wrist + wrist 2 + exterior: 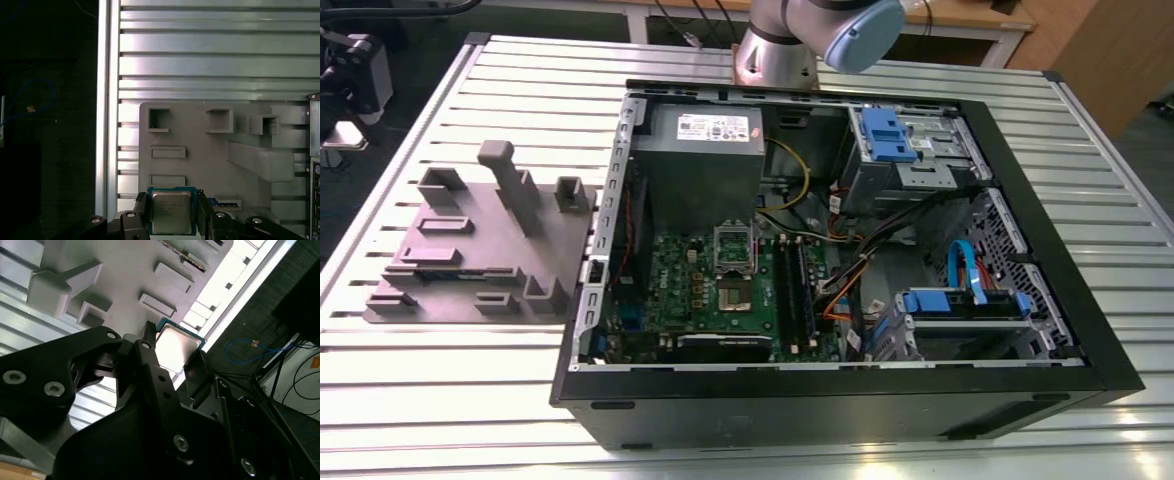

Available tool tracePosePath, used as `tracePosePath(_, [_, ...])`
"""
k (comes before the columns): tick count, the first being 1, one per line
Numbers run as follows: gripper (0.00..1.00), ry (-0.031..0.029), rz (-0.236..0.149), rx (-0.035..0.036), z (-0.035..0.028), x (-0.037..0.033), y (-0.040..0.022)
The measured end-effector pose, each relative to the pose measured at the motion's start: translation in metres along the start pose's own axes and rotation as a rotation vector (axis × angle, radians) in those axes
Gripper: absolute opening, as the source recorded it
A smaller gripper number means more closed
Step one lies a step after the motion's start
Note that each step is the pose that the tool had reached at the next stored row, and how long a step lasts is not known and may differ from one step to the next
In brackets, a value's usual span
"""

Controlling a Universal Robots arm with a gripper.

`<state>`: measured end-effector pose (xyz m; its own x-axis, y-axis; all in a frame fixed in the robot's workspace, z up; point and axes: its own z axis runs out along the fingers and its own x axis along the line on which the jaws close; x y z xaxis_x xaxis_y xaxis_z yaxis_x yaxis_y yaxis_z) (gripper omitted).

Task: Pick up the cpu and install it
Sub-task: 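Pick up the cpu and move it towards the insertion slot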

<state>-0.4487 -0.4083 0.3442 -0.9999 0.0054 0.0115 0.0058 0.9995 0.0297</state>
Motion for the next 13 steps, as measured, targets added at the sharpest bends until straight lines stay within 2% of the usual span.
tracePosePath(13, [0.47,0.0,0.0,0.0,-0.02,0.0002,0.0006])
